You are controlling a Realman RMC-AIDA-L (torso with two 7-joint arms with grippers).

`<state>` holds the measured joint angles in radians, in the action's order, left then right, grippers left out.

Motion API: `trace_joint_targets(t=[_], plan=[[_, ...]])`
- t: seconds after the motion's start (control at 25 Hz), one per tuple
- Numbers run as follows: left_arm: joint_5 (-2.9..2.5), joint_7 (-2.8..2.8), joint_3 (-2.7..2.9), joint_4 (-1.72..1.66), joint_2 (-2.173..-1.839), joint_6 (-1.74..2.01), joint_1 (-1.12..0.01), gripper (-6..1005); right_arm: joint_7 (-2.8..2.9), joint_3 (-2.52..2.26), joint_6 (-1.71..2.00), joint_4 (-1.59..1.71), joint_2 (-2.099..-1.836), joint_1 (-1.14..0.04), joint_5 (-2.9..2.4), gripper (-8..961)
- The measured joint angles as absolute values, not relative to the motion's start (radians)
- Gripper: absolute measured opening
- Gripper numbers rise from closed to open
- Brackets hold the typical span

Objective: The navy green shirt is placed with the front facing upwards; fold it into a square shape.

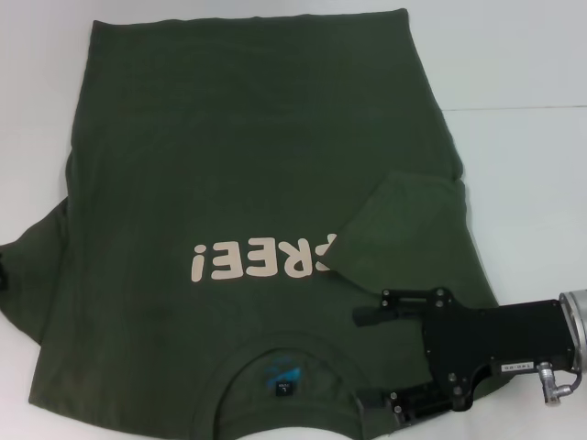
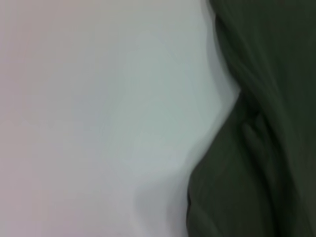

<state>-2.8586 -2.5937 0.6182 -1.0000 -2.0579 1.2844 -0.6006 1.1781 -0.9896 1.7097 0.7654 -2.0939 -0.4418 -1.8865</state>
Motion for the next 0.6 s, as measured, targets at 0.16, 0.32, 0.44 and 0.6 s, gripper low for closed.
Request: trace_joint_targets(t=[0.16,0.32,0.44,0.6], plan=[[-2.859,-2.569,0.622,-1.052,-2.062,1.271,-0.569,19,1.178,-0.988,1.701,0.765,-2.094,-0.442,-1.886,900],[-2.859,-2.553,0.629,-1.124,-2.069,1.236,-0.528,18,1.178,-0.988,1.688,0.759,-2.094,-0.442,-1.886,900],[-2.859,-2.537,0.629,-1.146,-2.070,1.196,-0.514,17,1.178,-0.992,1.682,0.753,-2.094,-0.443,-1.885,900],[-2.859,-2.494,0.644,-1.141,-2.074,1.147,-0.514,15,1.178,-0.994,1.679,0.739,-2.095,-0.446,-1.885,900]])
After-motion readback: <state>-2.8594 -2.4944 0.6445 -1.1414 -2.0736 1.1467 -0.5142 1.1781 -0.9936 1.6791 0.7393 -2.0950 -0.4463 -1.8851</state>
